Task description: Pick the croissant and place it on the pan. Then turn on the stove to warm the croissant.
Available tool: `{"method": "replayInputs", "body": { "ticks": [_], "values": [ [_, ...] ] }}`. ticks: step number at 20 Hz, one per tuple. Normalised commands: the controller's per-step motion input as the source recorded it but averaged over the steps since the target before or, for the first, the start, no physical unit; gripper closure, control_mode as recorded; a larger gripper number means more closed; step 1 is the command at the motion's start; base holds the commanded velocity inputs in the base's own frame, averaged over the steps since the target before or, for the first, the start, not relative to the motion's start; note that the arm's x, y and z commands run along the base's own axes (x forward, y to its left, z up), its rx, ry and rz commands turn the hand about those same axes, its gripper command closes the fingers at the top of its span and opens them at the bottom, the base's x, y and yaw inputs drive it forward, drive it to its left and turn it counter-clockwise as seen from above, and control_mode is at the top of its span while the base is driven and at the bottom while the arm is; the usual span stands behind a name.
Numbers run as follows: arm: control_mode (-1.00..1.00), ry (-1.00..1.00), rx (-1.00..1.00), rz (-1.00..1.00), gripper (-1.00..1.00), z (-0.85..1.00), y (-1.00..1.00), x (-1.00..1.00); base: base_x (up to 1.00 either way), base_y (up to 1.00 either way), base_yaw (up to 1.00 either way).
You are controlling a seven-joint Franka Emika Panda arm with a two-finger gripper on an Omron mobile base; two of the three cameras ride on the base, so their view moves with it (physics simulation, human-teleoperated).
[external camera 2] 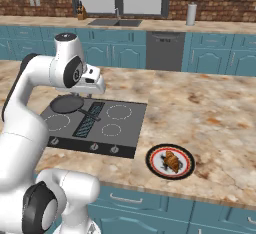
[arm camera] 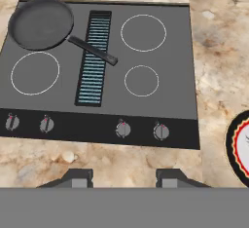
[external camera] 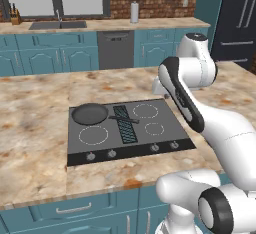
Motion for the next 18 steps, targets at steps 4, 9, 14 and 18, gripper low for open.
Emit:
{"method": "replayInputs", "body": {
  "ticks": [4,9,14,18],
  "values": [
    [-1.0,0.0,0.0,0.0,-1.0,0.0,-0.11,-0.12,0.0,0.0,0.0],
    [-1.0,0.0,0.0,0.0,-1.0,-0.02,-0.3,-0.22,0.0,0.0,0.0],
    [-1.0,0.0,0.0,0.0,-1.0,0.0,-0.23,-0.09,0.0,0.0,0.0],
    [-1.0,0.0,0.0,0.0,-1.0,-0.02,-0.29,-0.03,0.0,0.0,0.0]
  ]
}}
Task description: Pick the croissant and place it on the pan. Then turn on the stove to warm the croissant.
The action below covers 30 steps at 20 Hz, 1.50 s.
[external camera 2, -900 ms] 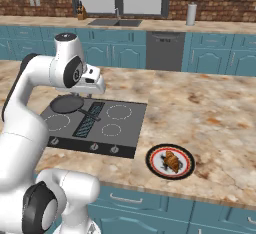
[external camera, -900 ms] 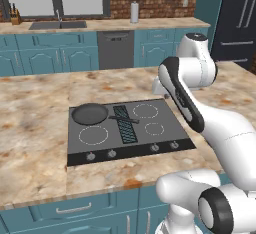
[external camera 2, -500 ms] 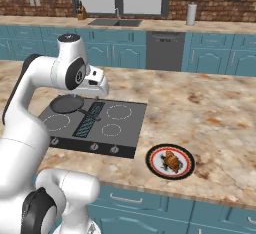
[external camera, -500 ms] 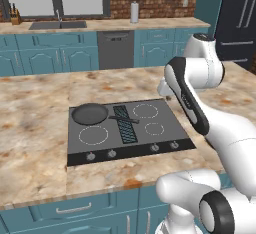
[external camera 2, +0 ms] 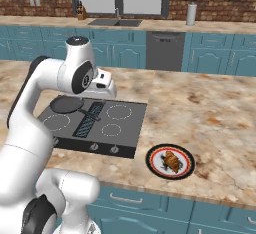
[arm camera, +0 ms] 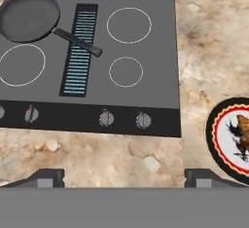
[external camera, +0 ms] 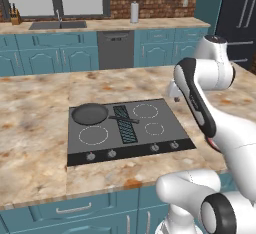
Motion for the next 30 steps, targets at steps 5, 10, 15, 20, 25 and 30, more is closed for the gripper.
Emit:
{"method": "replayInputs", "body": {
  "ticks": [5,10,15,20,25,30],
  "values": [
    [-1.0,0.0,0.0,0.0,-1.0,-0.06,-0.32,-0.04,0.0,0.0,0.0],
    [-1.0,0.01,0.0,0.01,-1.0,-0.1,-0.33,-0.02,0.0,0.0,0.0],
    [-1.0,0.03,0.0,0.05,-1.0,-0.21,-0.36,-0.01,0.0,0.0,0.0],
    [-1.0,0.0,0.0,0.06,-1.0,-0.28,-0.34,-0.03,0.0,0.0,0.0],
    [-1.0,0.0,-0.01,0.08,-1.0,-0.23,-0.26,-0.06,0.0,0.0,0.0],
    [-1.0,0.0,0.0,0.08,-1.0,-0.21,-0.28,-0.01,0.0,0.0,0.0]
  ]
}}
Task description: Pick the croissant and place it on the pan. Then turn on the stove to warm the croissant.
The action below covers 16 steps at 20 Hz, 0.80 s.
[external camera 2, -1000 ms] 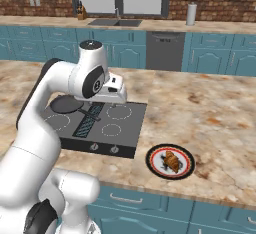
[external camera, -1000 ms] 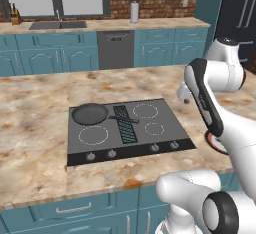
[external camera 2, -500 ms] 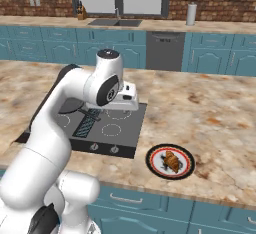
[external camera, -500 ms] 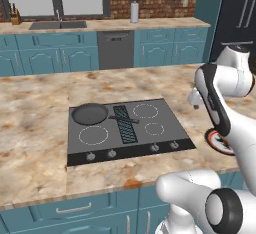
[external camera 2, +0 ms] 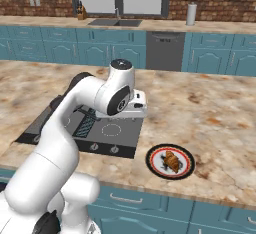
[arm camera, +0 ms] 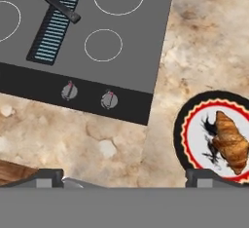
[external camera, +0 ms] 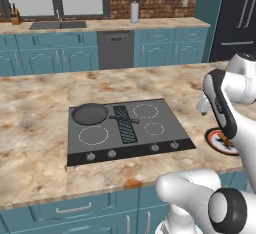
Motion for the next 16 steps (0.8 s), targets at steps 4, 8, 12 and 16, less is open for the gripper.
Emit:
{"method": "replayInputs", "body": {
  "ticks": [4,8,12,16],
  "values": [
    [-1.0,0.01,-0.01,0.09,-1.0,-0.19,-0.26,0.0,0.0,0.0,0.0],
    [-1.0,0.01,-0.01,0.07,-1.0,-0.2,-0.3,0.0,0.0,0.0,0.0],
    [-1.0,0.01,-0.02,0.05,-1.0,-0.24,-0.28,0.0,0.0,0.0,0.0],
    [-1.0,0.01,-0.03,0.04,-1.0,-0.22,-0.31,0.0,0.0,0.0,0.0]
  ]
}}
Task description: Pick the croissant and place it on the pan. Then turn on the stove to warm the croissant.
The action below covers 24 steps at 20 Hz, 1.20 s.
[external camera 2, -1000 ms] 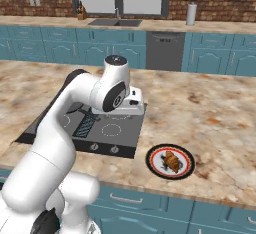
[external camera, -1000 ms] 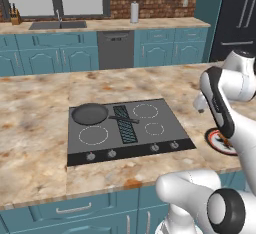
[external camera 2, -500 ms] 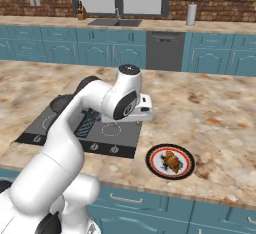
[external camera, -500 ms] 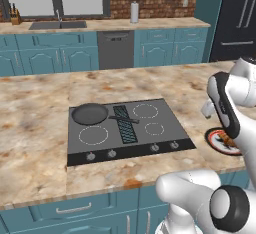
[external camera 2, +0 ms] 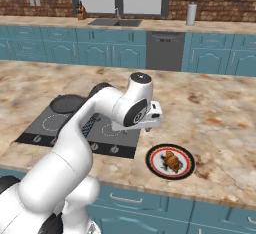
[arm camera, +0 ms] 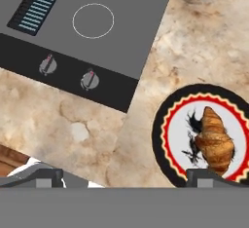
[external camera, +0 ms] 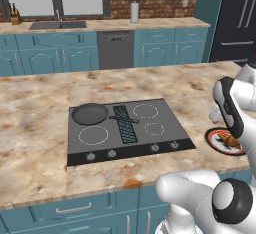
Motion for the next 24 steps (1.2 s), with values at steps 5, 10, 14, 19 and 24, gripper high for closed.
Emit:
{"method": "replayInputs", "body": {
  "ticks": [5,10,14,19,24],
  "values": [
    [-1.0,0.02,-0.04,0.02,-1.0,-0.24,-0.28,0.0,0.0,0.0,0.0],
    [-1.0,0.01,-0.04,0.0,-1.0,-0.31,-0.3,0.0,0.0,0.0,0.0],
    [-1.0,0.0,-0.03,0.0,-1.0,-0.33,-0.27,0.0,0.0,0.0,0.0],
    [-1.0,0.0,0.0,0.0,-1.0,-0.26,-0.27,0.0,0.0,0.0,0.0],
    [-1.0,0.0,0.0,0.0,-1.0,-0.14,-0.28,0.0,0.0,0.0,0.0]
  ]
}}
